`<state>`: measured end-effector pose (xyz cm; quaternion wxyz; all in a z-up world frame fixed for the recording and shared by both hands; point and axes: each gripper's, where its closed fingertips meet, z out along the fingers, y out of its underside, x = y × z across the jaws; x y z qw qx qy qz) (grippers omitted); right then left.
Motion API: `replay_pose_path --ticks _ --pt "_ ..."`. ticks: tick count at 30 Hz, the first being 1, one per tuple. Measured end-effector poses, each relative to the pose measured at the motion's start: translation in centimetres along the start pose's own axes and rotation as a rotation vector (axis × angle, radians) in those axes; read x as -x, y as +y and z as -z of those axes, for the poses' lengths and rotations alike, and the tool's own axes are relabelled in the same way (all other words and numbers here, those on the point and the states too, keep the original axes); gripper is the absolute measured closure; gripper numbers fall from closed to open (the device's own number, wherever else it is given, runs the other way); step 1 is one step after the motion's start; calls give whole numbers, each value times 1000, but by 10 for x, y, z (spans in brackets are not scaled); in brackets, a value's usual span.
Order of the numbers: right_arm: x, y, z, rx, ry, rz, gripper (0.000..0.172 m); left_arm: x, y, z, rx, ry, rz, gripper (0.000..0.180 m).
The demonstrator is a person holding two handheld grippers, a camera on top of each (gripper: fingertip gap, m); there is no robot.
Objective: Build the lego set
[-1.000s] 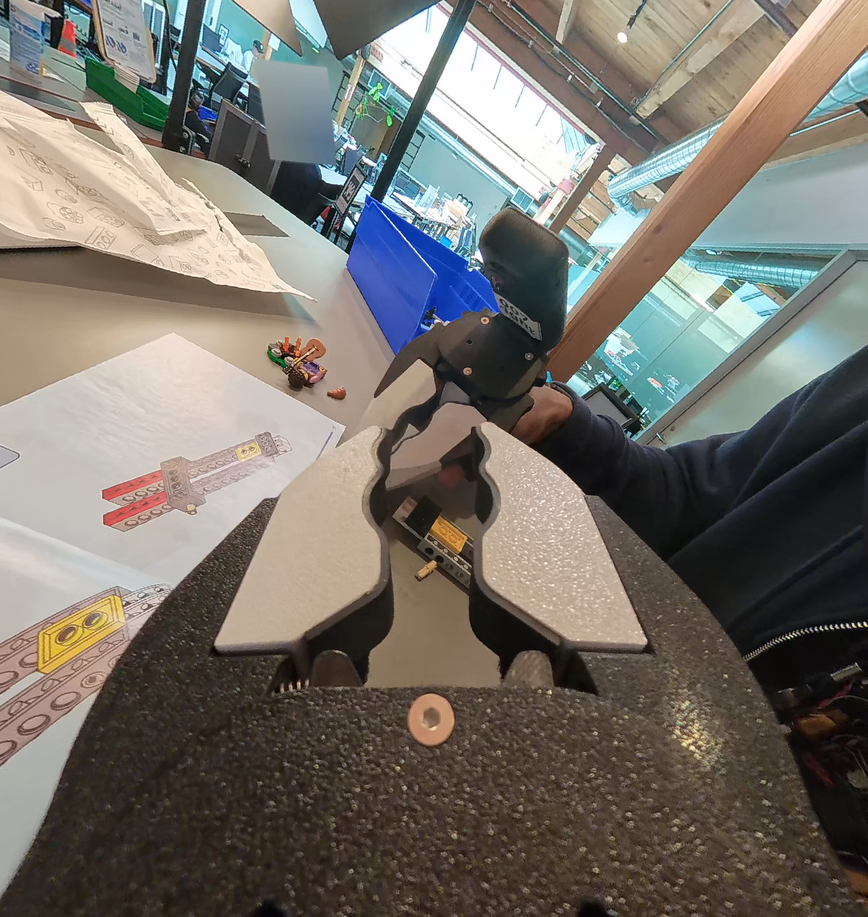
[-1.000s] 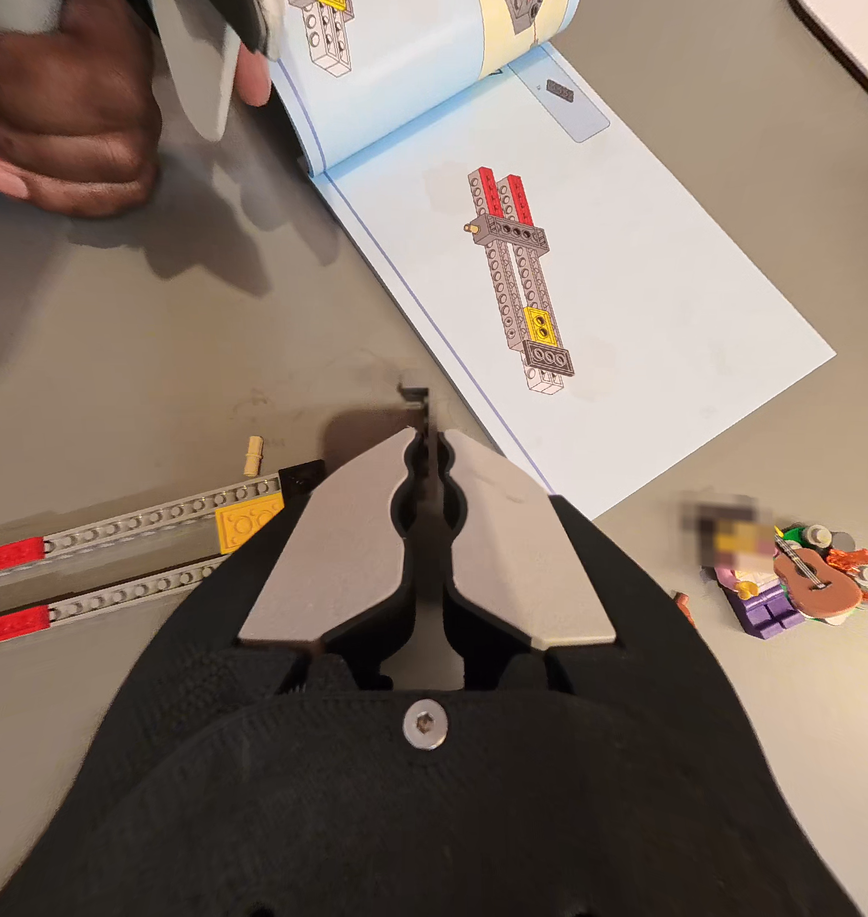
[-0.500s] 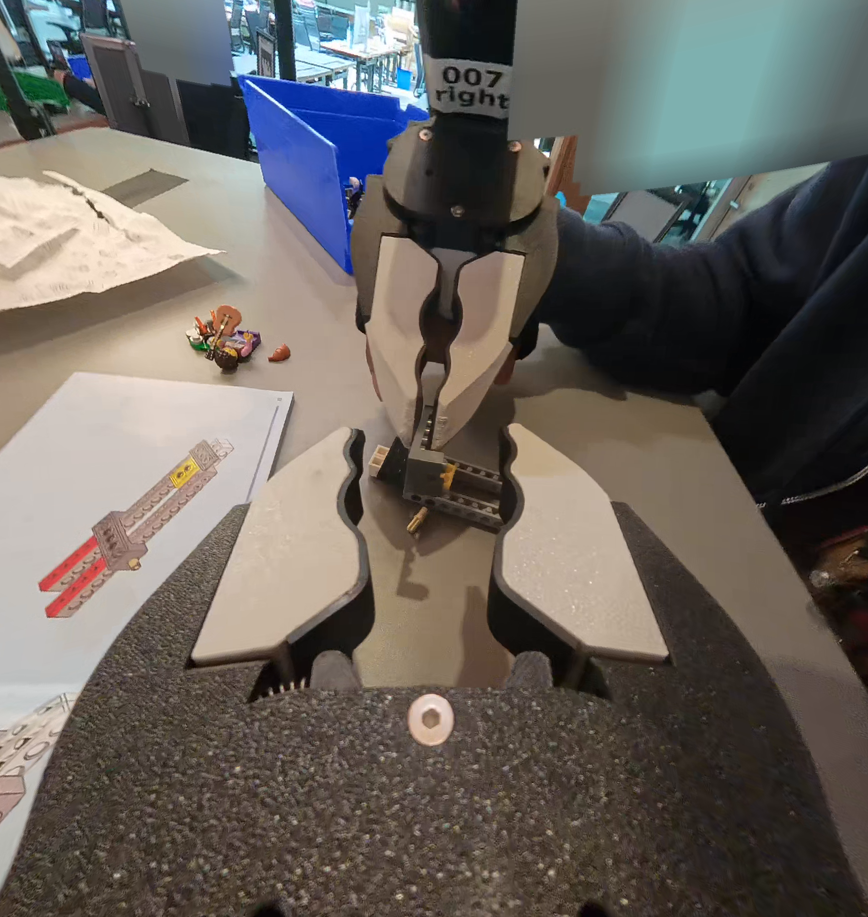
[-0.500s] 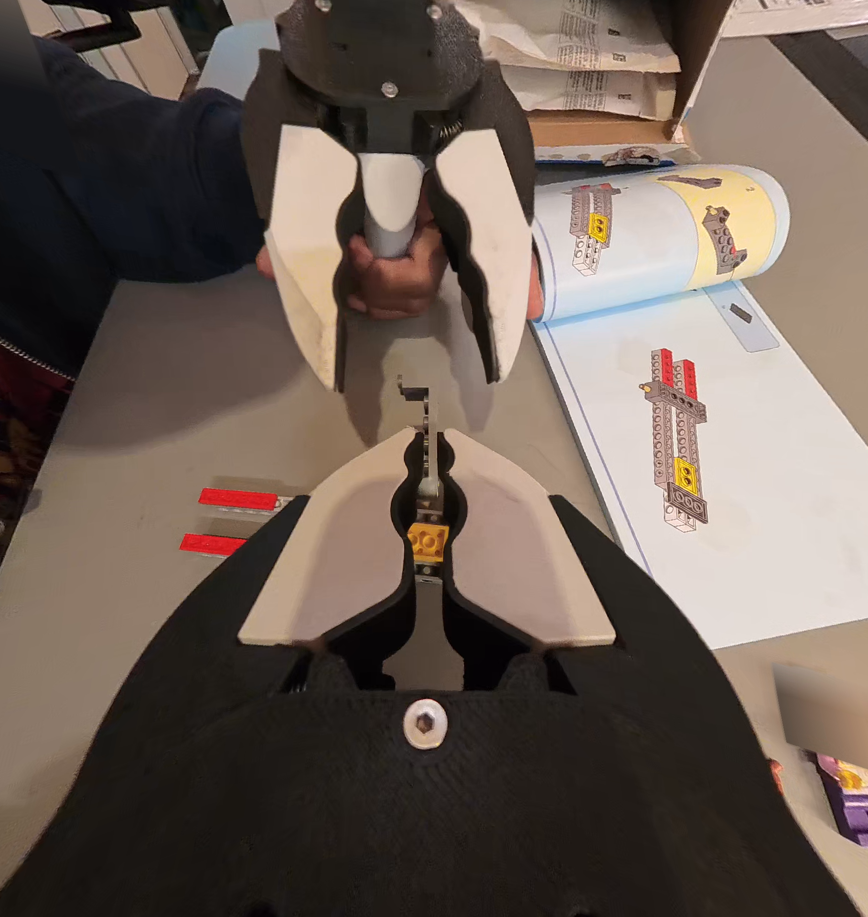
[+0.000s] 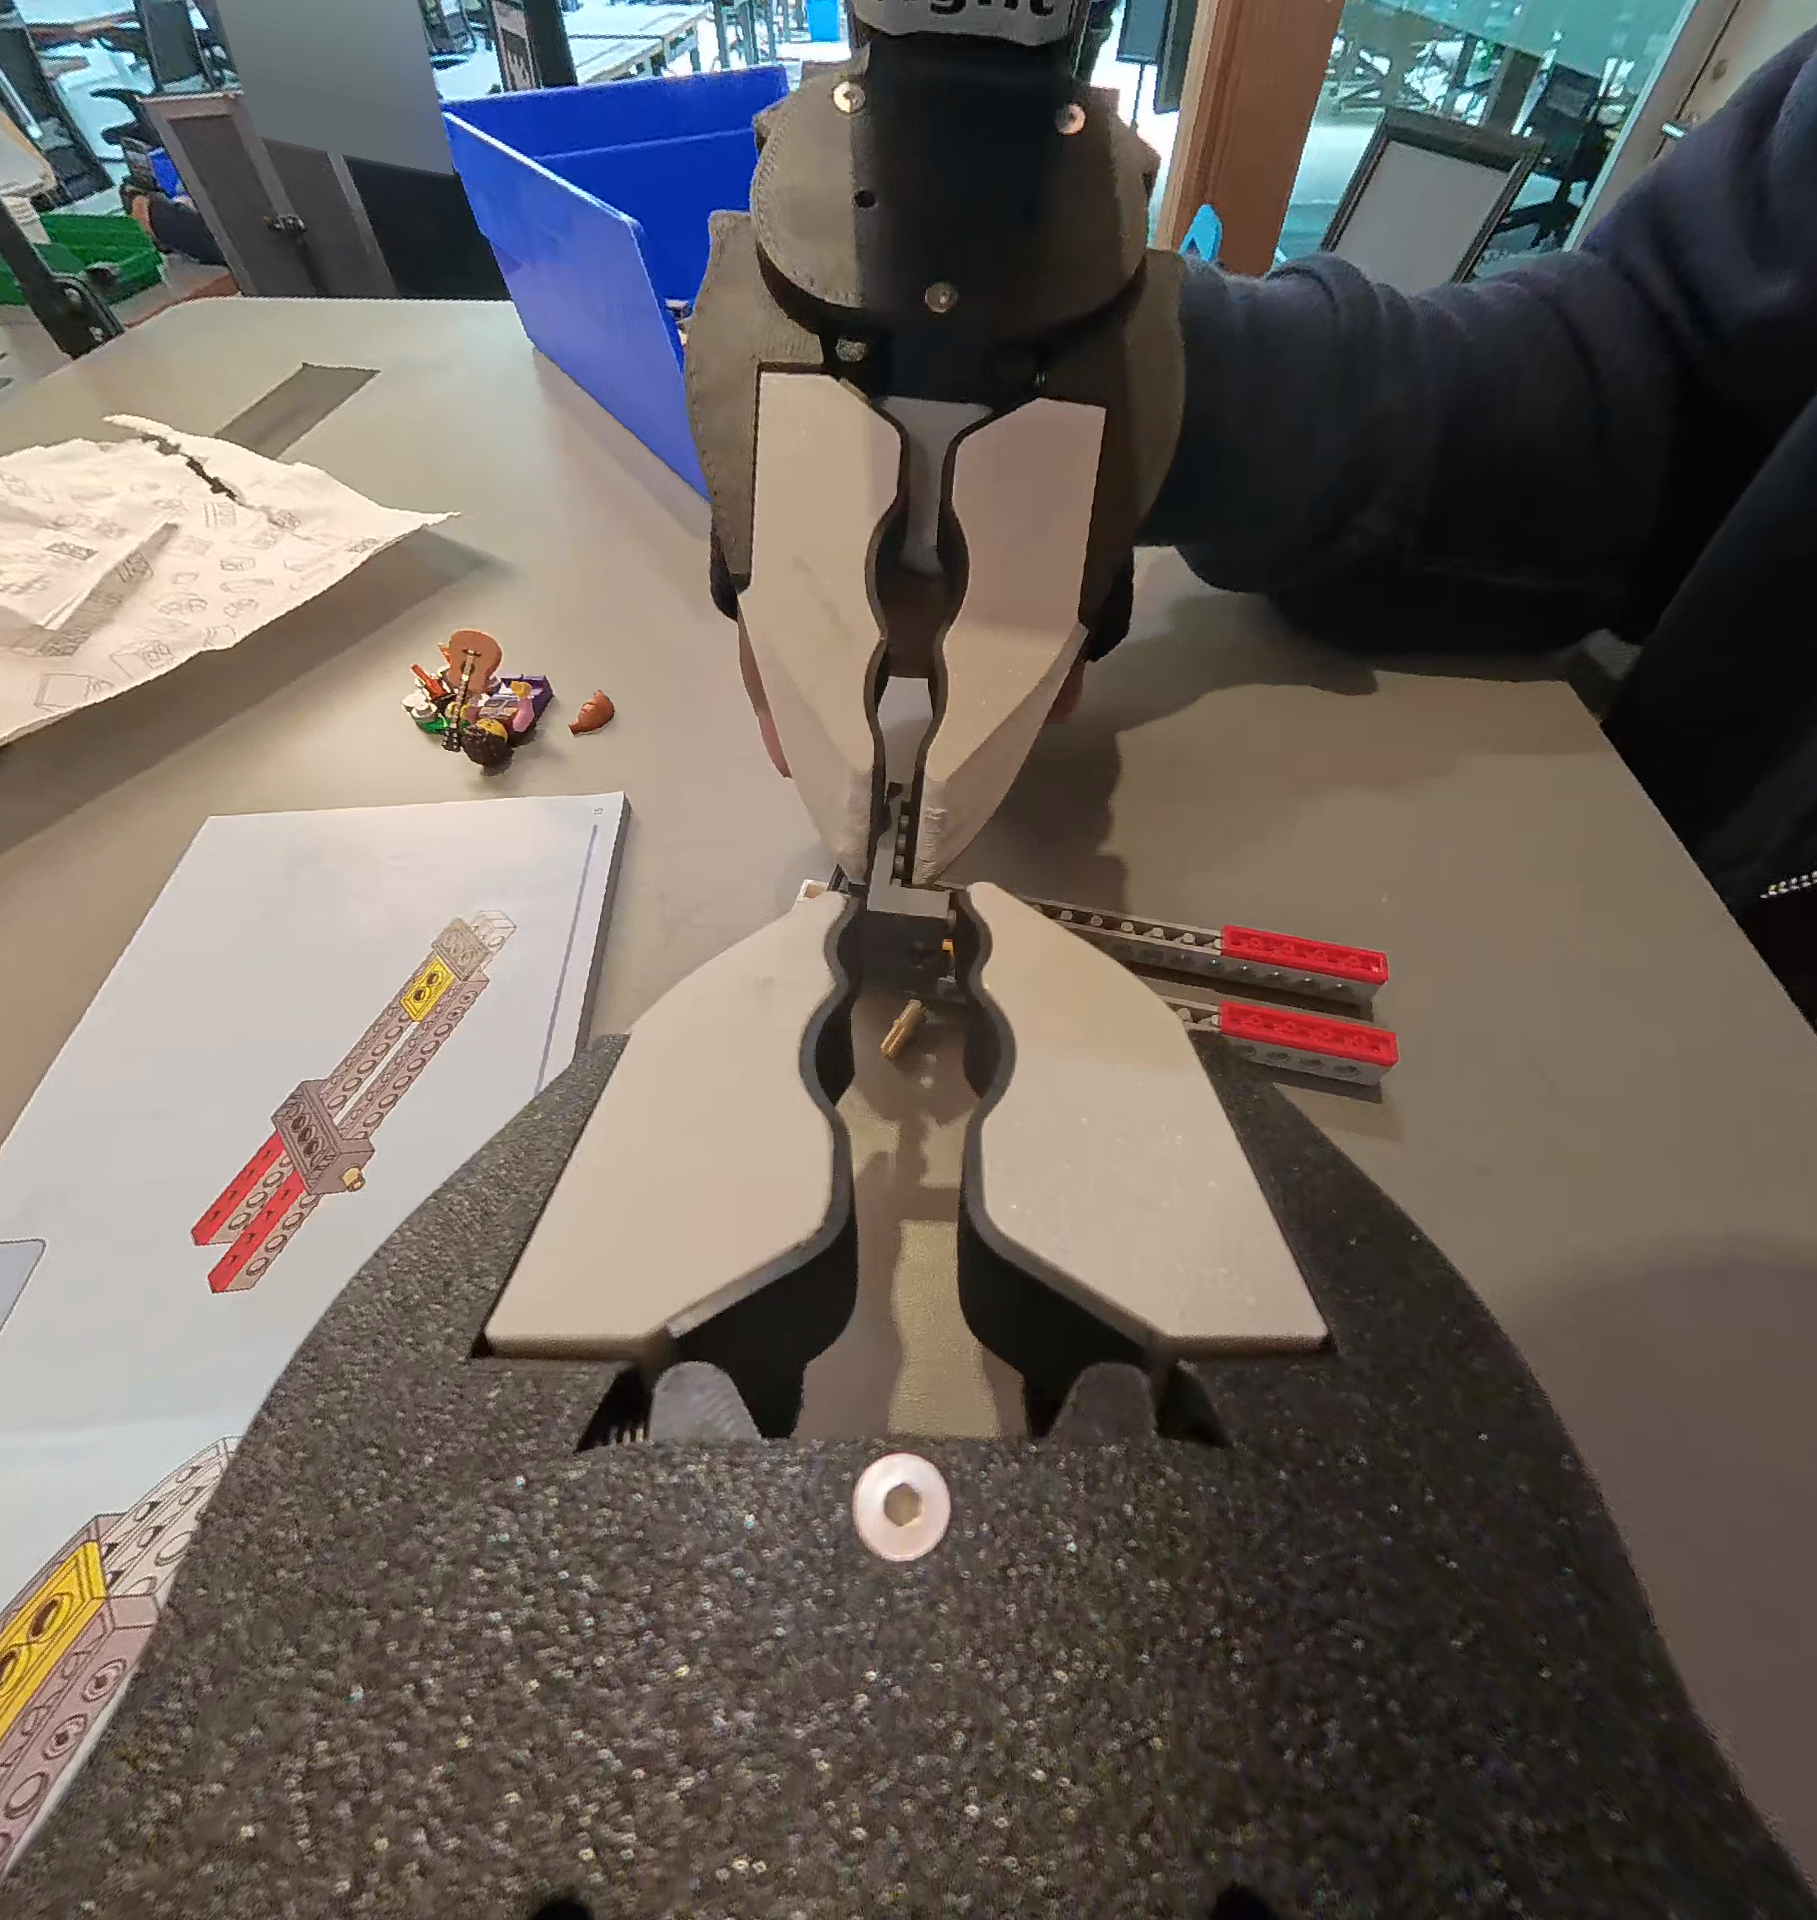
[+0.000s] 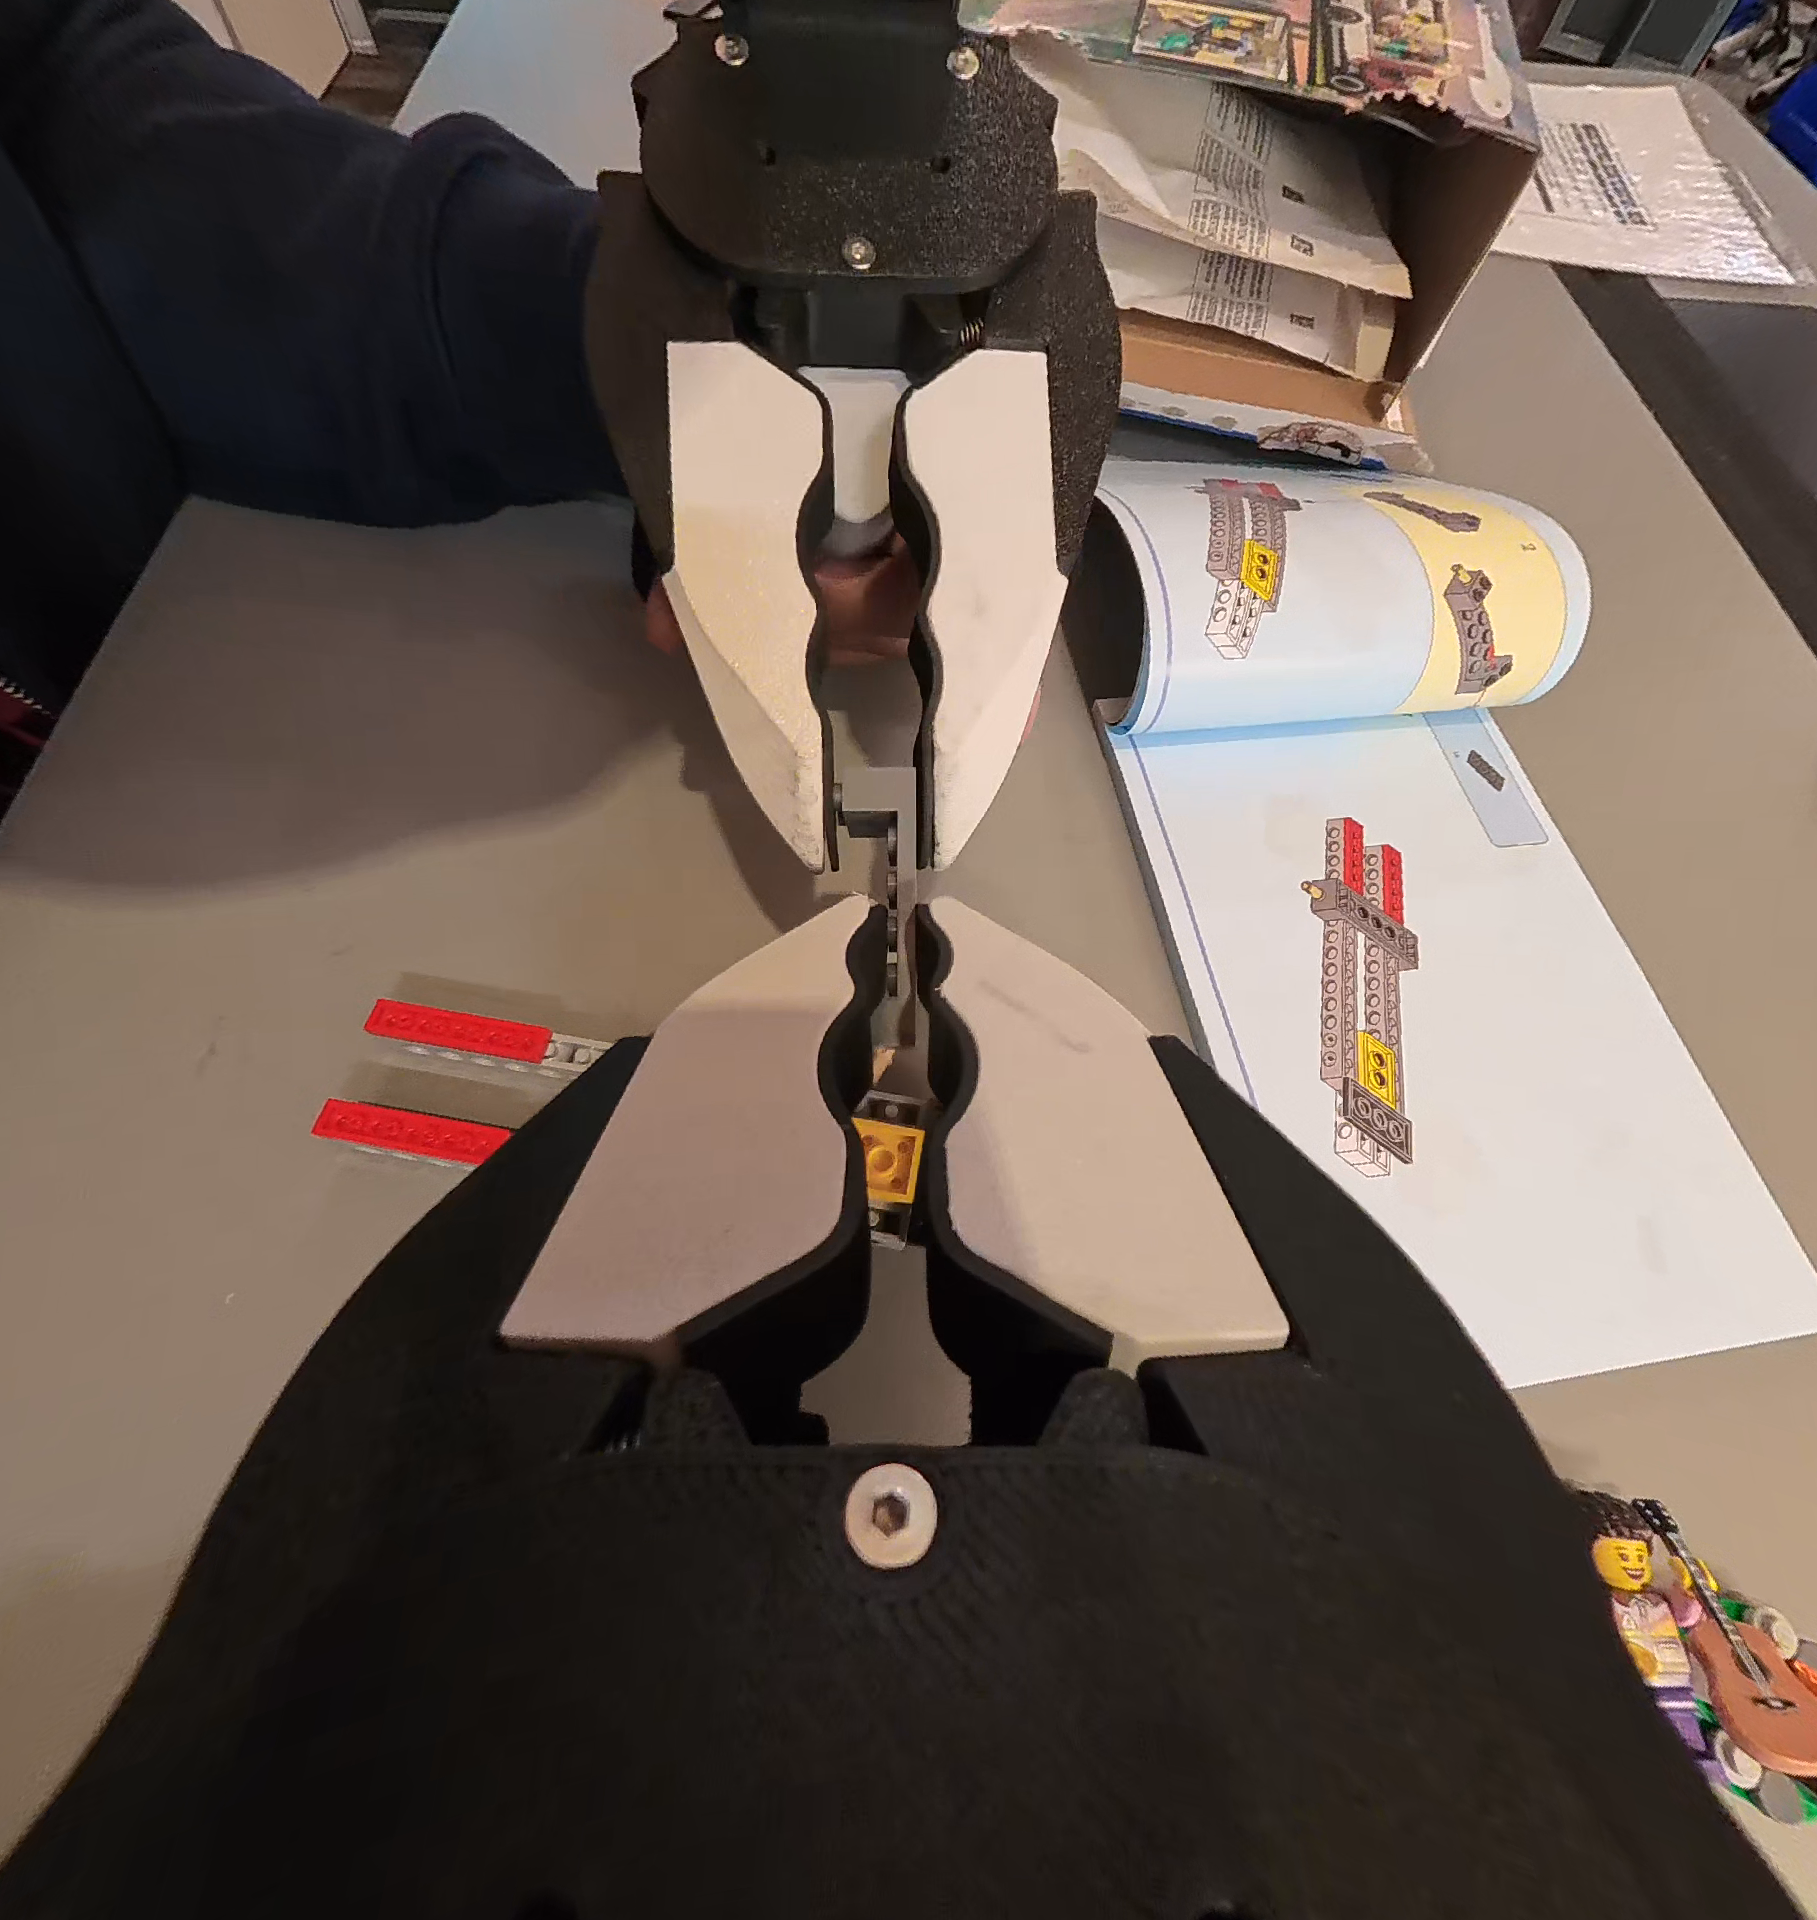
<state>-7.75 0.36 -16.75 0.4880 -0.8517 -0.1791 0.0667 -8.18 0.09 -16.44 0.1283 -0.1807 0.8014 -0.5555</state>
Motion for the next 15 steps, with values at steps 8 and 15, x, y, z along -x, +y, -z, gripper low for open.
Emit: replay_pose_path --ticks 8,15 --pt "-8 20 6 51 -6 -77 131 16 6 9 36 -73 -6 164" --pt "20 57 13 245 -92 48 121 17 -4 21 -21 -61 25 165"
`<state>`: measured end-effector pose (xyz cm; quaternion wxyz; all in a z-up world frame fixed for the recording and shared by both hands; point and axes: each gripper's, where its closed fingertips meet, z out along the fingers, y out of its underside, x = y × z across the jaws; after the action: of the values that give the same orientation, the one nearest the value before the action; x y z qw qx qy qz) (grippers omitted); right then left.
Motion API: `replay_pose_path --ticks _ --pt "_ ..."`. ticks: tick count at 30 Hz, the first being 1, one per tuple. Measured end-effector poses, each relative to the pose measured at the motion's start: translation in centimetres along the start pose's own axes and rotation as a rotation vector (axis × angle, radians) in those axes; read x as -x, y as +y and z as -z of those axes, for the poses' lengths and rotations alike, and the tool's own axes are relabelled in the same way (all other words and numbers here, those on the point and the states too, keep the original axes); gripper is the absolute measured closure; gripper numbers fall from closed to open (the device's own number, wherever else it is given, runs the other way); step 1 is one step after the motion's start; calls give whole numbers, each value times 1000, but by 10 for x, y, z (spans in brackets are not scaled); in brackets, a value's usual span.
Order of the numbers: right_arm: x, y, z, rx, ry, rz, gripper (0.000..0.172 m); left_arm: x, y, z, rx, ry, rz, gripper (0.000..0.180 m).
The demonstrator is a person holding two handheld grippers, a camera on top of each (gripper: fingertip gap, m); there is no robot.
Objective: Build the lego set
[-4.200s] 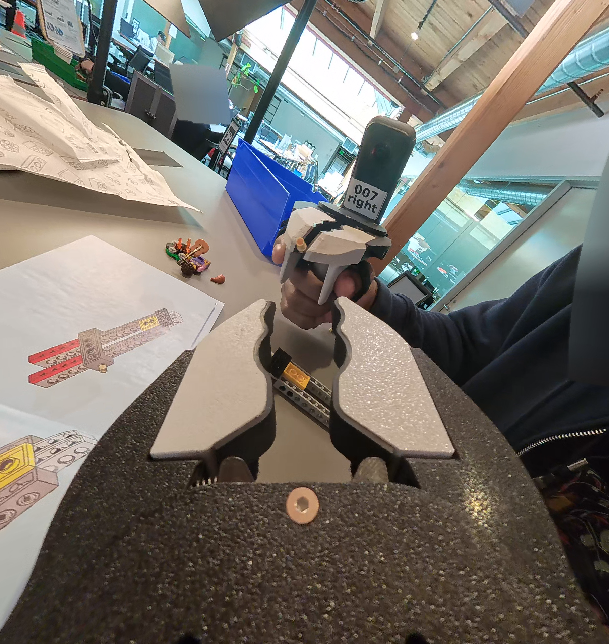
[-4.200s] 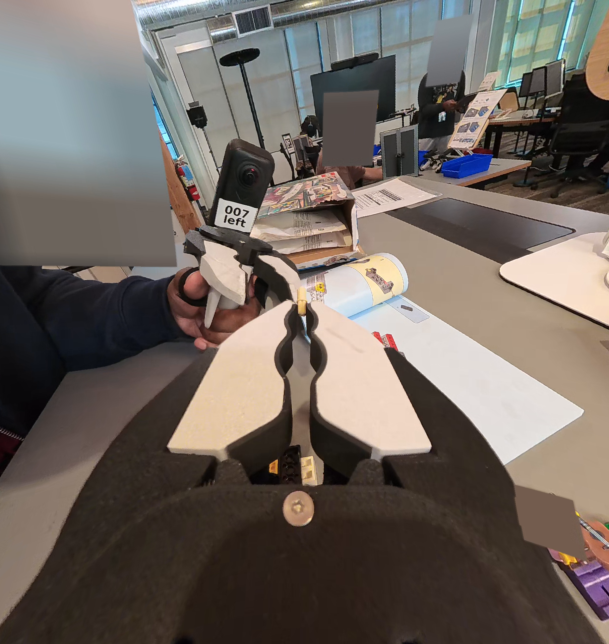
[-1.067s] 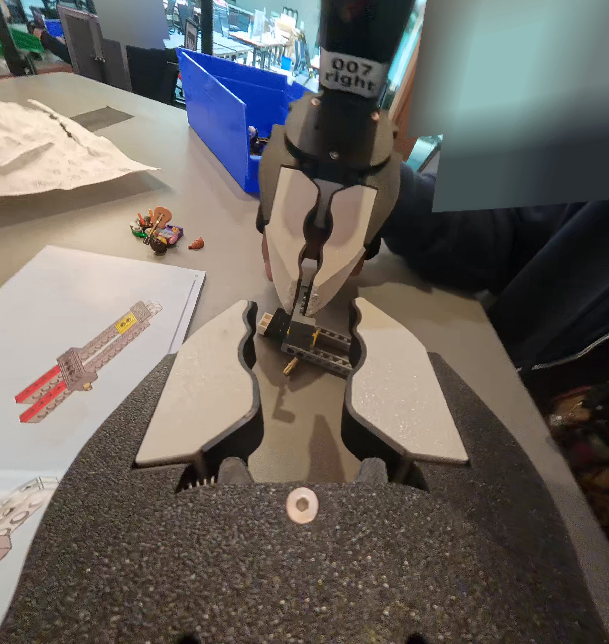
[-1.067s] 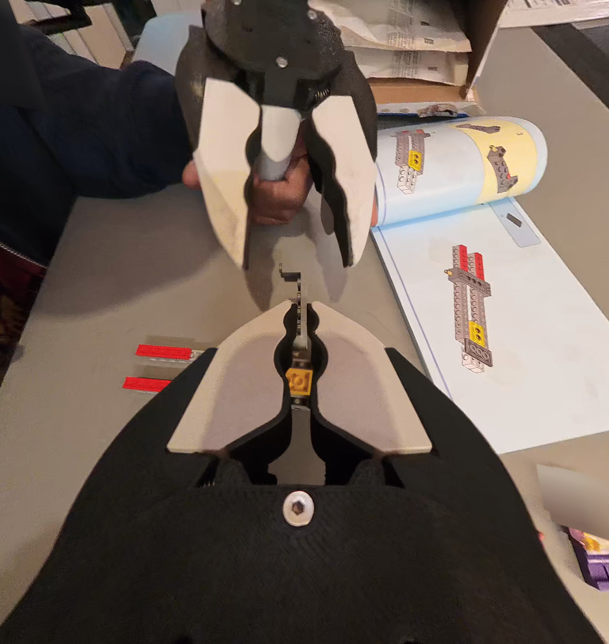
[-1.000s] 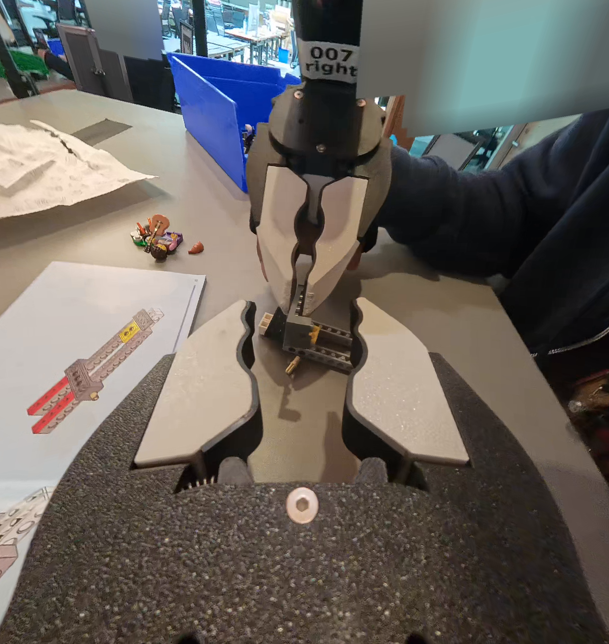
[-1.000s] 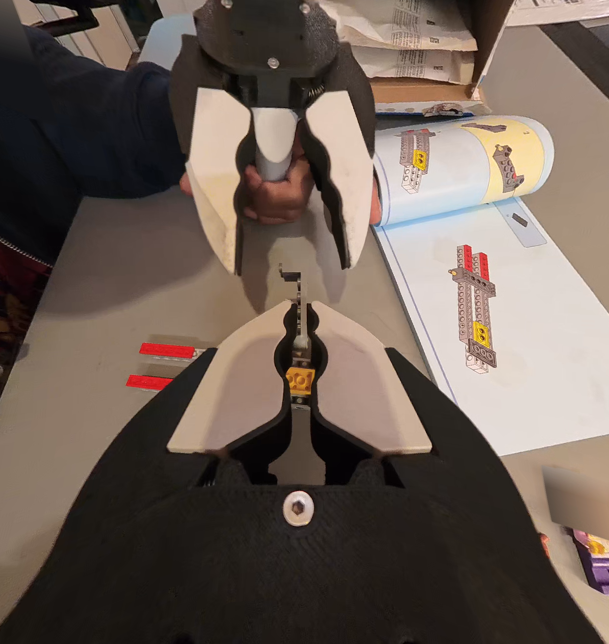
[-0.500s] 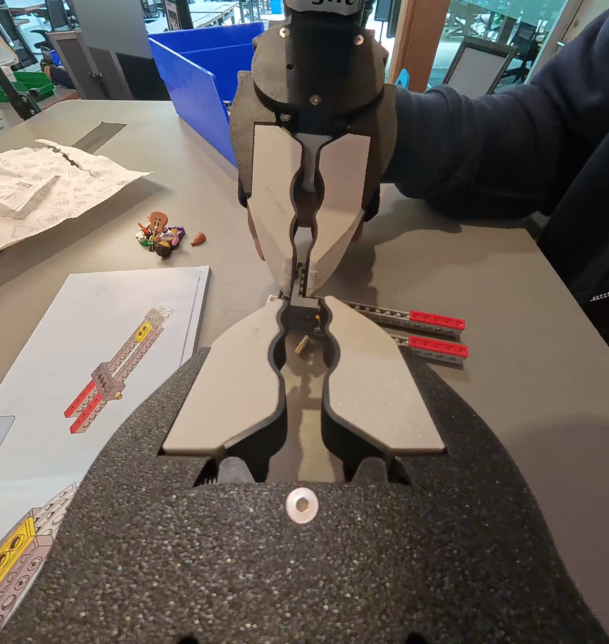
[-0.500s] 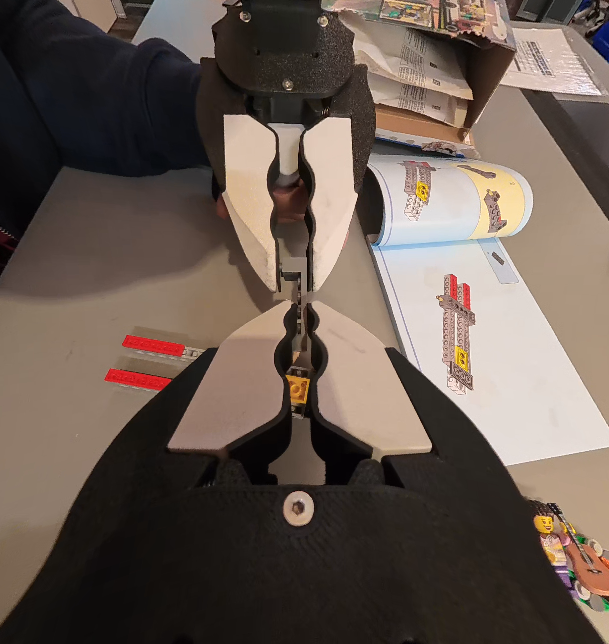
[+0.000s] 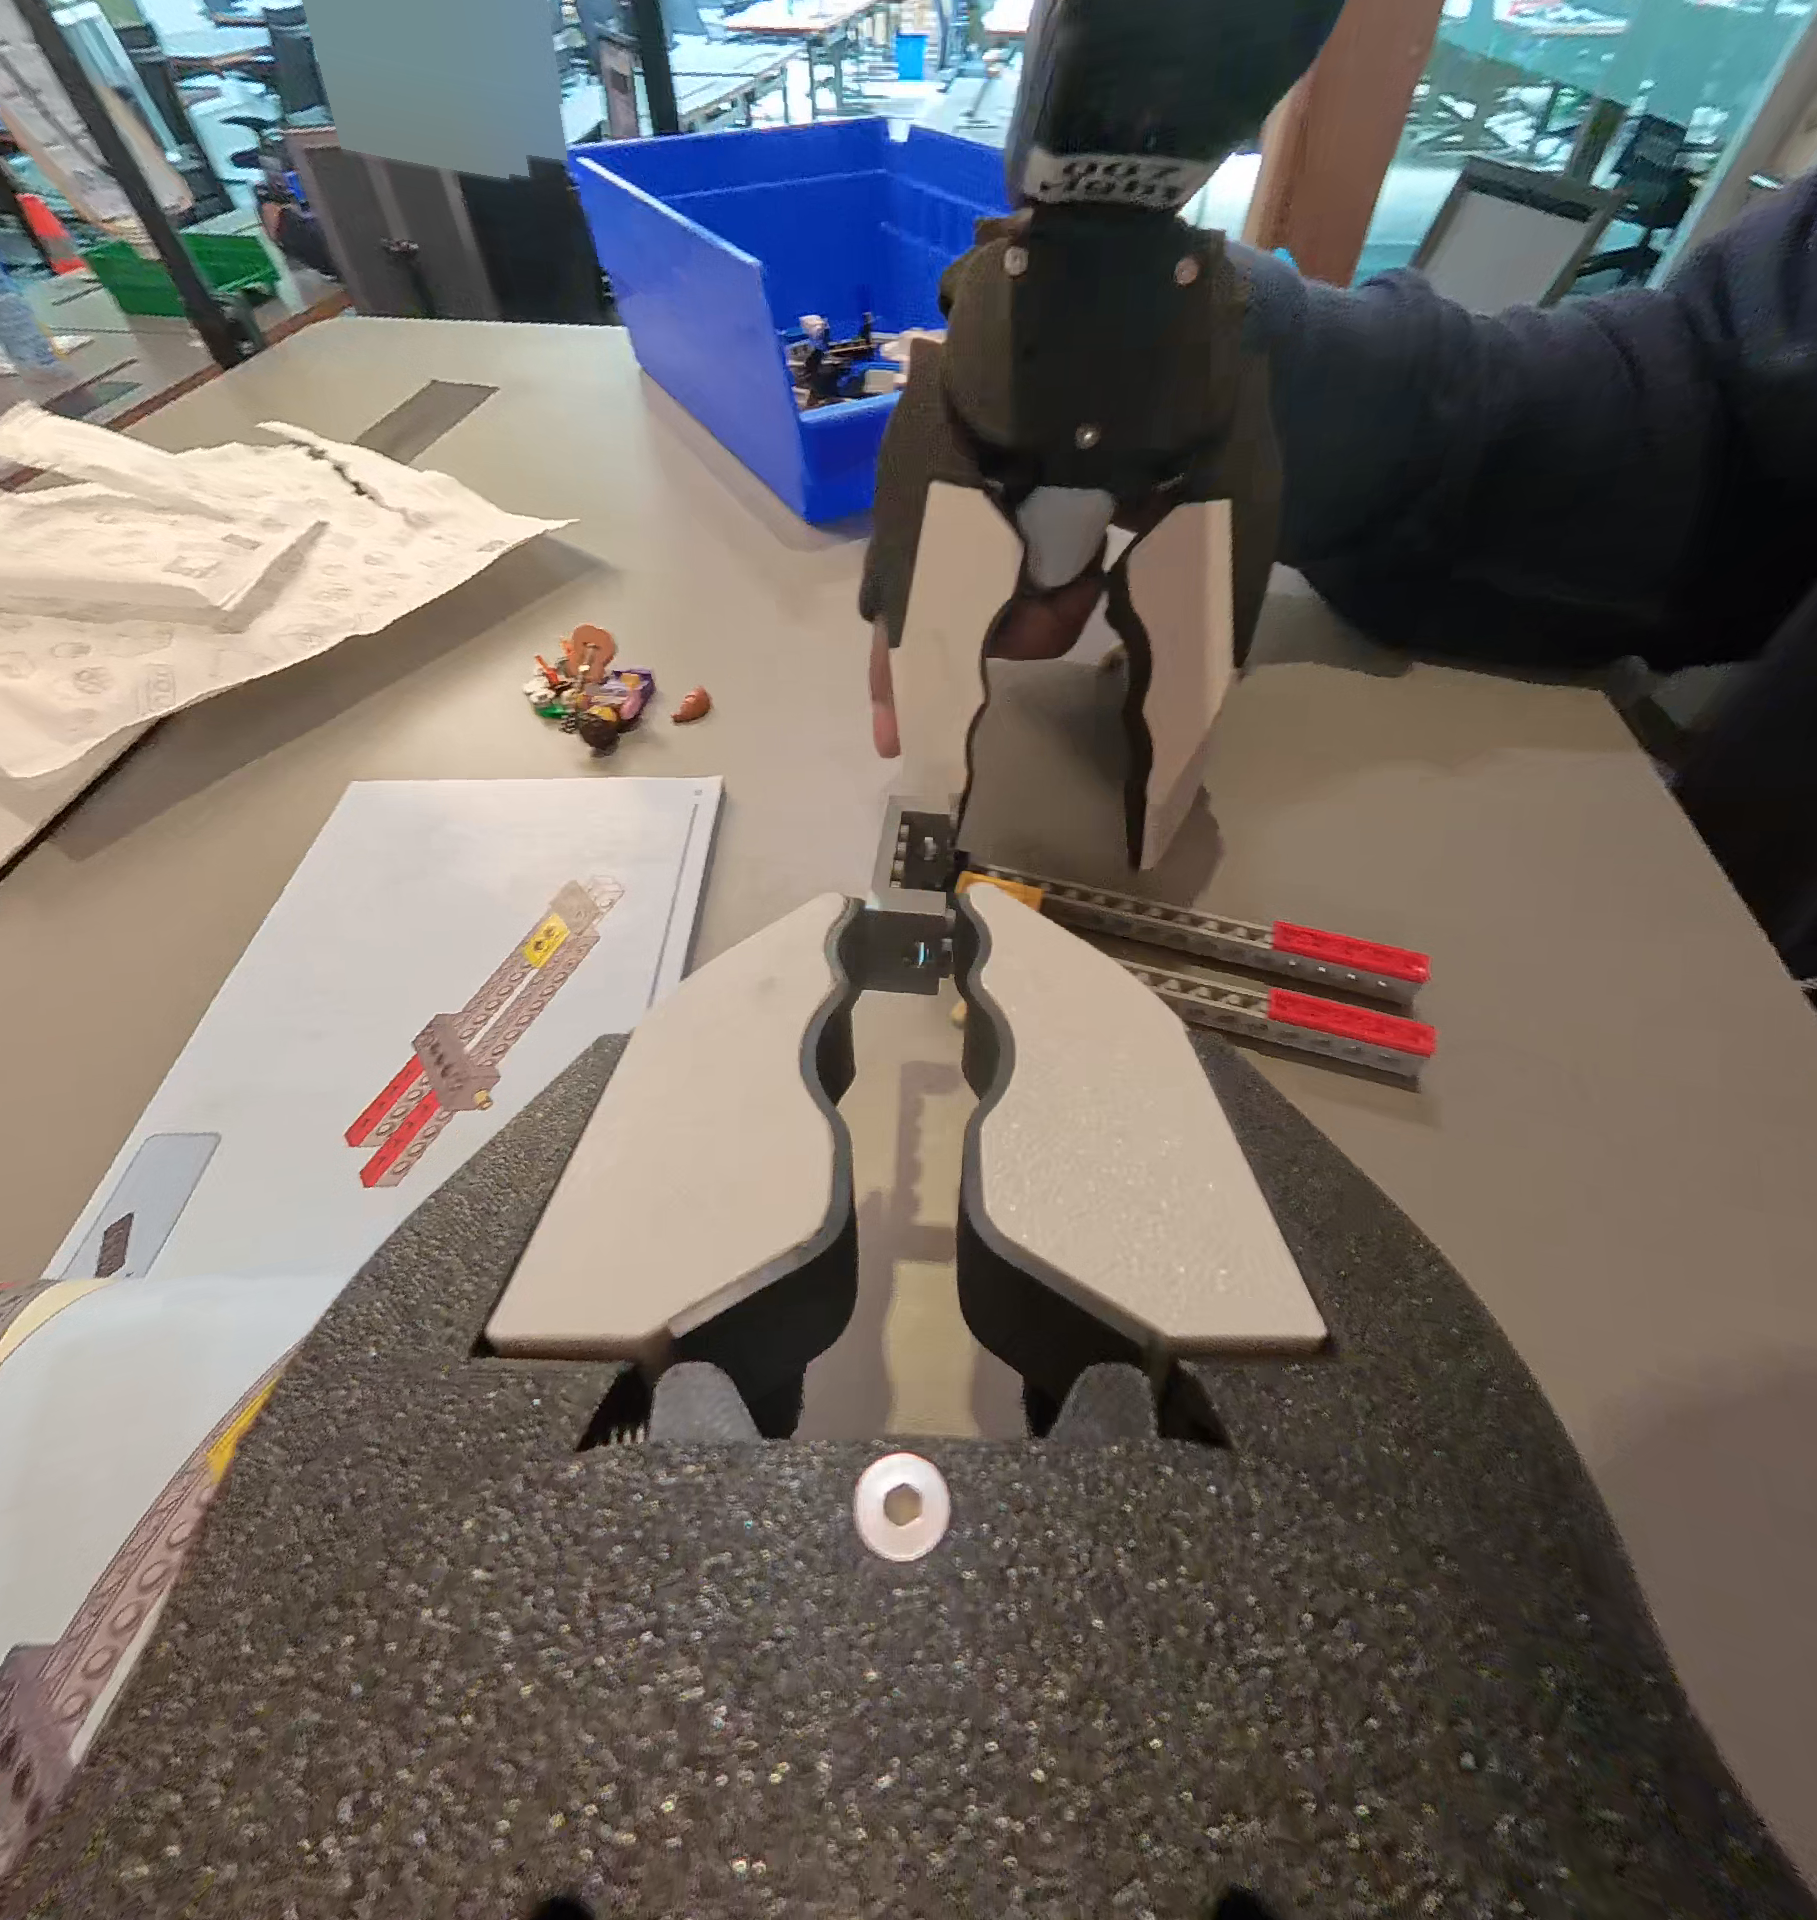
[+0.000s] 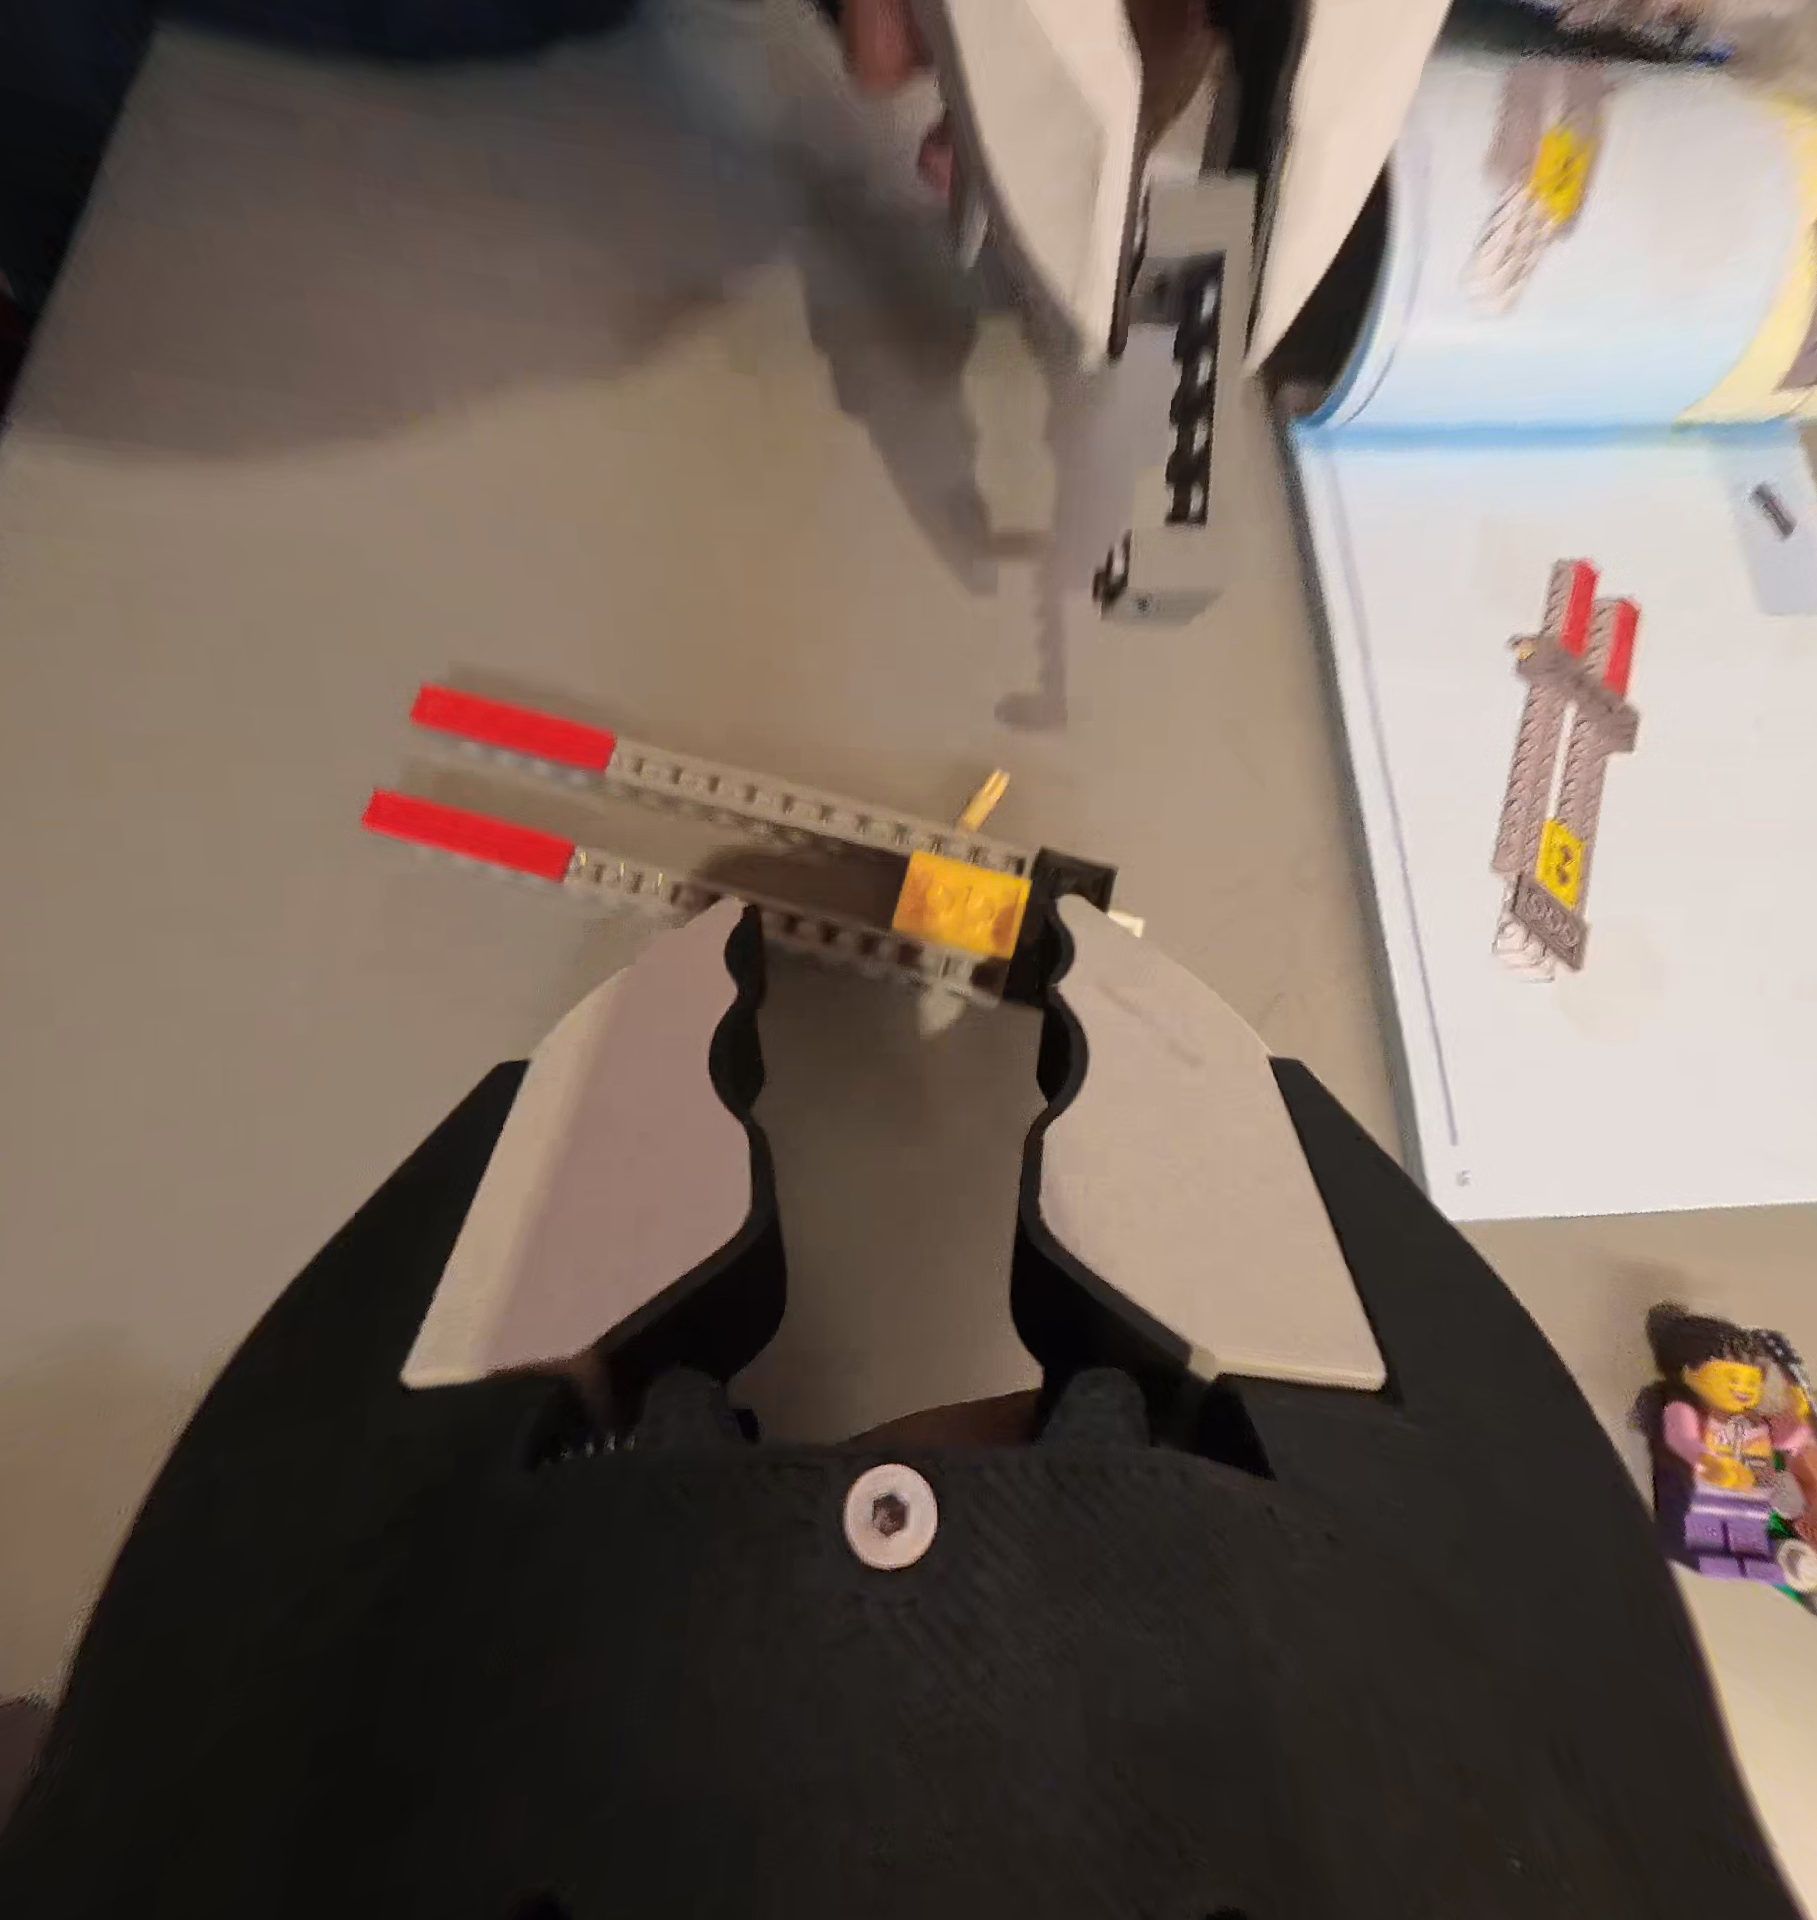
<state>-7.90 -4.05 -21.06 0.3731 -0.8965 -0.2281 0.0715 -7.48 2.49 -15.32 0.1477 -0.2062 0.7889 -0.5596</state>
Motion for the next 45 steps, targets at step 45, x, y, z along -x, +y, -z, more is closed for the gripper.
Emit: replay_pose_path --ticks 45 --pt "35 -13 -12 90 -148 -209 167 -54 41 -32 212 98 -475 160"
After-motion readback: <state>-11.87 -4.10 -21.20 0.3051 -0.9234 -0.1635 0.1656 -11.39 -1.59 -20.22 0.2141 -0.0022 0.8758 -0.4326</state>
